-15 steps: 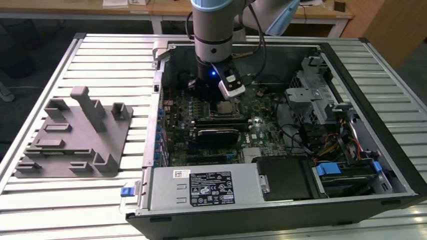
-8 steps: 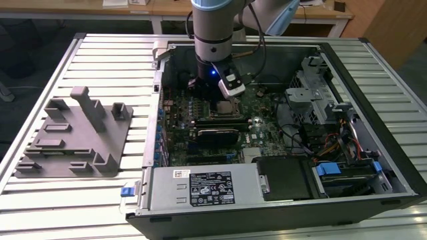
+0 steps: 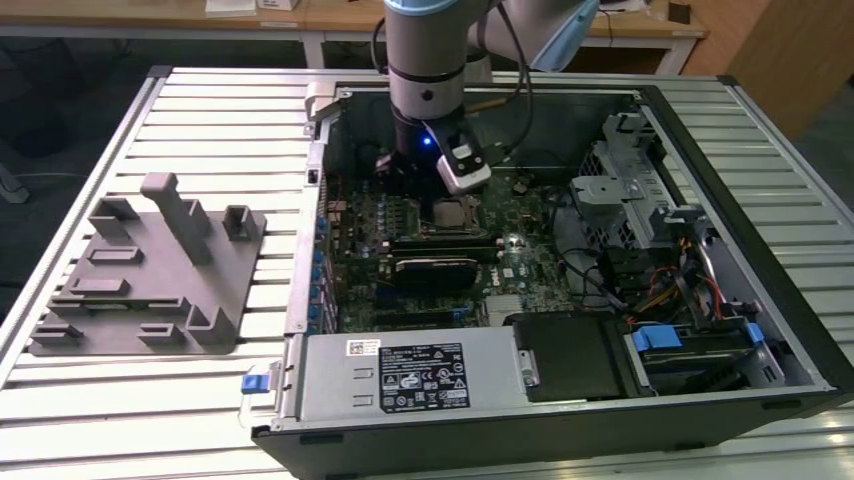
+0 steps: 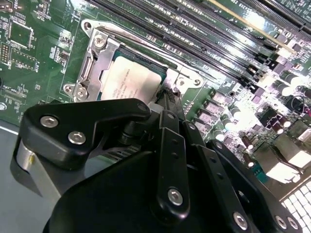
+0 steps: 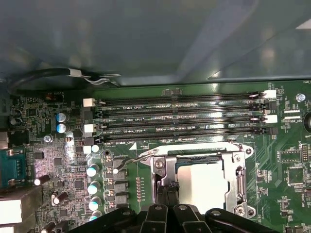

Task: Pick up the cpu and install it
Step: 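Close the cpu cover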

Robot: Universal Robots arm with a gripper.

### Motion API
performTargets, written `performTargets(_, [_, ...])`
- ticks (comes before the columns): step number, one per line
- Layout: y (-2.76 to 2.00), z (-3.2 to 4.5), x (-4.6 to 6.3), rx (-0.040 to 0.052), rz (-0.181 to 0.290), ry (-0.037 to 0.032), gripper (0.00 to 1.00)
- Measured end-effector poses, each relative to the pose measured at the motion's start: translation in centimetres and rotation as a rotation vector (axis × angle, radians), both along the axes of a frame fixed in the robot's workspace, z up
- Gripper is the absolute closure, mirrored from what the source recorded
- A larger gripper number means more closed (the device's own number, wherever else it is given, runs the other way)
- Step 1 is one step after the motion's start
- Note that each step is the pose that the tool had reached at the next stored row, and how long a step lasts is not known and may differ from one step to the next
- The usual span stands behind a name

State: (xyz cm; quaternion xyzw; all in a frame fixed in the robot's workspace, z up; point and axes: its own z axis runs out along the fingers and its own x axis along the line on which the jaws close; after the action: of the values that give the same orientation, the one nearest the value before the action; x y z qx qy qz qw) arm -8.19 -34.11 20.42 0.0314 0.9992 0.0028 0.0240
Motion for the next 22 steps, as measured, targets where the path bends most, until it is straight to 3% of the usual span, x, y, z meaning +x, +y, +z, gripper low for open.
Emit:
performTargets(12, [0.0, 1.87, 0.0, 0.0001, 0.0, -0.0005, 0.89])
performTargets(18, [0.0, 1.91, 0.3, -0.003, 0.0, -0.0006, 0.89])
performTargets(22, [0.0, 1.91, 1.5, -0.0054, -0.001, -0.0005, 0.89])
